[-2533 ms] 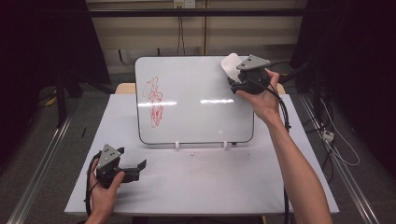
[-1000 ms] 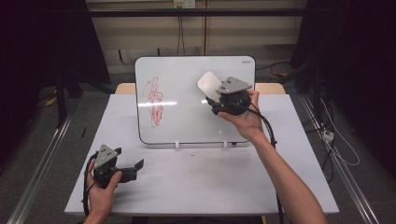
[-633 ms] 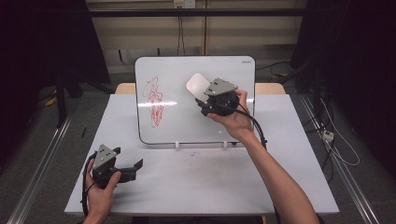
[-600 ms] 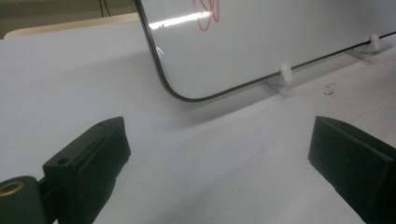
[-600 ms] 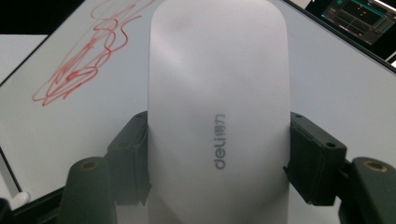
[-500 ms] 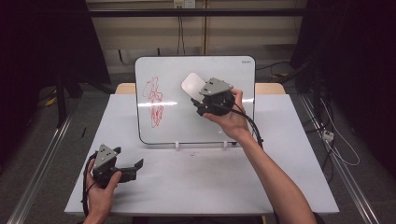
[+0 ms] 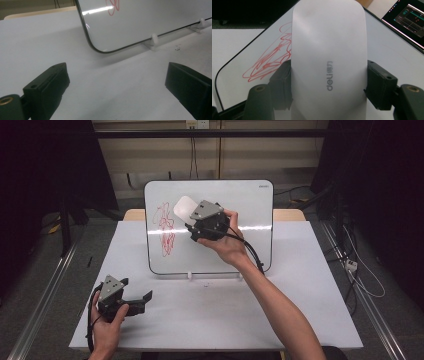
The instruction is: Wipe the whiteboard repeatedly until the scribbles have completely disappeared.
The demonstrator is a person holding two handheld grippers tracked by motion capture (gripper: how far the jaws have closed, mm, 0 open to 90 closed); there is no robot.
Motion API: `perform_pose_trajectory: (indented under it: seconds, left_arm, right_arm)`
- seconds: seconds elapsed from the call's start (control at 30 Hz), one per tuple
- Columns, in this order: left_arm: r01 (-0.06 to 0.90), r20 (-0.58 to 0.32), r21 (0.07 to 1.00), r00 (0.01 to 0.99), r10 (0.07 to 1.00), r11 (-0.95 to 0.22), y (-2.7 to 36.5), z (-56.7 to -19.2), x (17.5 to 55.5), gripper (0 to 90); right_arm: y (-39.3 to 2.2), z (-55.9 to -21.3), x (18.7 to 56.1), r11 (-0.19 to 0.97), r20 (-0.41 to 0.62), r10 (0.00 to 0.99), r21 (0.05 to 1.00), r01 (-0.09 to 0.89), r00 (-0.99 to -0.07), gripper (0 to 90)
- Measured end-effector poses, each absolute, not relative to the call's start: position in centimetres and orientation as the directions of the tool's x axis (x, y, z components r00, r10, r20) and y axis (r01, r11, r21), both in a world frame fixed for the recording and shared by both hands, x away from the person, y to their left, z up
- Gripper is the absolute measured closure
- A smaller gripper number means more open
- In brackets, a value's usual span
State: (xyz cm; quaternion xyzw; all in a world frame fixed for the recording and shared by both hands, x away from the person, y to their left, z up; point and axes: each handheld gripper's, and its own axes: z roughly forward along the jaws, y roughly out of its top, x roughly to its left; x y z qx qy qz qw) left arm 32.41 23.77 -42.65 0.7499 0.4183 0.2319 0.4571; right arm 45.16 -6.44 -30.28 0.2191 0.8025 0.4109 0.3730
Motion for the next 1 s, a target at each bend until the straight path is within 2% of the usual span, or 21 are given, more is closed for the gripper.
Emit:
perform_pose_trajectory:
  seconds: [1.0]
  left_arm:
    - [0.418, -0.042, 0.883, 0.523, 0.851, -0.213, 24.4, -42.6, 31.9, 4.8]
  right_arm:
    - [-1.5, -28.9, 50.0, 0.643, -0.495, 0.646, 0.763, 0.066, -0.581, 31.4]
